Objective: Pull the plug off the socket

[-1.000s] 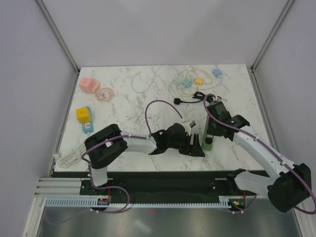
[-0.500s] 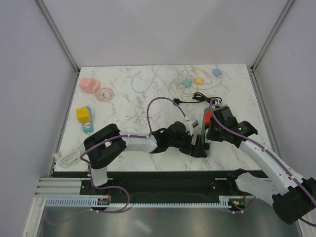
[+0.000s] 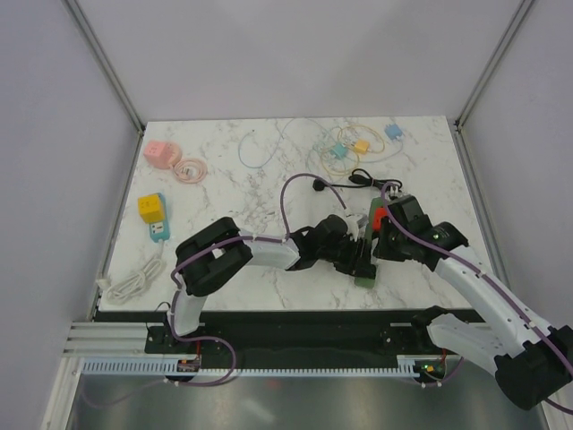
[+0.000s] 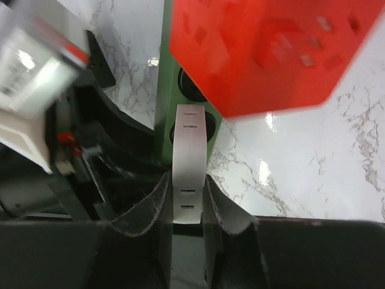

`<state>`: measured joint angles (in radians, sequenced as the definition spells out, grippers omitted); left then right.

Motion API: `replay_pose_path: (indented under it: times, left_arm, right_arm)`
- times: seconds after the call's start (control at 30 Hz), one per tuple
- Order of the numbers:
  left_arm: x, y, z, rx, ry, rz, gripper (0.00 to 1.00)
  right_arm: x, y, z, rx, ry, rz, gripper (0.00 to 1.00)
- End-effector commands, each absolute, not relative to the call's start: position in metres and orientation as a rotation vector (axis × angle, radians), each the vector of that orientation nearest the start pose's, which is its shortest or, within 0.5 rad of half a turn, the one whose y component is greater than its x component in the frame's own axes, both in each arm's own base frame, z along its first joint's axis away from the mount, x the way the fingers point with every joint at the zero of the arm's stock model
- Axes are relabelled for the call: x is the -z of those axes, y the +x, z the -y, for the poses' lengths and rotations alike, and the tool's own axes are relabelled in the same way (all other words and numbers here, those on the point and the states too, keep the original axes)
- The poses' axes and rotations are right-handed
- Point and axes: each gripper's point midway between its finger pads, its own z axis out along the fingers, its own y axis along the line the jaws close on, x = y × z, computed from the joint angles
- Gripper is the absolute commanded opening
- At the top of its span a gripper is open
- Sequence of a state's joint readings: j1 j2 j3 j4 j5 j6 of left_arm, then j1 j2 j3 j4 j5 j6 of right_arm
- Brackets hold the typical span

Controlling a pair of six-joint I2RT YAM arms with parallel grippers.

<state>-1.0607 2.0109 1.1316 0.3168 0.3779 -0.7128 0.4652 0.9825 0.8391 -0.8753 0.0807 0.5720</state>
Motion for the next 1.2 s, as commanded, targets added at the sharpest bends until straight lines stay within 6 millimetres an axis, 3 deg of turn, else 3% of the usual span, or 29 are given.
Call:
replay_pose_path:
  times: [0.0, 0.07, 0.33, 0.43, 0.57, 0.73, 0.83, 0.93, 1.0, 1.03, 1.07, 1.1, 1.13, 1.17]
  left_arm:
    - [-0.053, 0.179, 0.484, 1.430, 0.595, -2.359, 0.30]
    - [-0.049, 0.180, 0.475, 1.435, 0.545, -2.388, 0.02]
    - [-0.017, 0.181, 0.460, 1.366, 0.325, -2.585, 0.02]
    - [-0.008, 0.185, 0.456, 1.352, 0.241, -2.635, 0.02]
    - [-0.005, 0.186, 0.453, 1.329, 0.221, -2.646, 0.02]
    - [-0.015, 0.180, 0.456, 1.392, 0.299, -2.610, 0.02]
    - [-0.021, 0.170, 0.455, 1.439, 0.383, -2.588, 0.02]
    - [-0.027, 0.159, 0.447, 1.464, 0.427, -2.573, 0.02]
    - [-0.036, 0.157, 0.444, 1.482, 0.454, -2.545, 0.02]
    - [-0.034, 0.154, 0.440, 1.478, 0.468, -2.546, 0.02]
    - [-0.037, 0.152, 0.439, 1.481, 0.478, -2.541, 0.02]
    - [-0.041, 0.151, 0.439, 1.491, 0.494, -2.527, 0.02]
    - [-0.041, 0.148, 0.437, 1.489, 0.511, -2.523, 0.02]
    - [-0.043, 0.147, 0.437, 1.496, 0.524, -2.518, 0.02]
  right_arm:
    - [-0.151, 0.210, -0.121, -0.376, 0.148, -2.503, 0.00]
    - [-0.151, 0.210, -0.113, -0.323, 0.162, -2.497, 0.00]
    - [-0.161, 0.203, -0.104, -0.307, 0.191, -2.469, 0.00]
    - [-0.192, 0.204, -0.097, -0.302, 0.217, -2.402, 0.00]
    - [-0.229, 0.205, -0.060, -0.118, 0.272, -2.285, 0.00]
    - [-0.250, 0.209, -0.062, -0.136, 0.280, -2.253, 0.00]
    - [-0.259, 0.234, -0.054, -0.033, 0.306, -2.195, 0.00]
    - [-0.272, 0.273, -0.054, 0.018, 0.339, -2.128, 0.00]
    - [-0.272, 0.312, -0.063, -0.064, 0.352, -2.131, 0.00]
    - [-0.260, 0.331, -0.065, -0.067, 0.361, -2.164, 0.00]
    - [-0.264, 0.351, -0.062, -0.092, 0.385, -2.129, 0.00]
    - [-0.261, 0.365, -0.046, -0.085, 0.438, -2.122, 0.00]
    - [-0.263, 0.380, -0.047, -0.129, 0.441, -2.115, 0.00]
    - [-0.252, 0.404, -0.045, -0.146, 0.451, -2.119, 0.00]
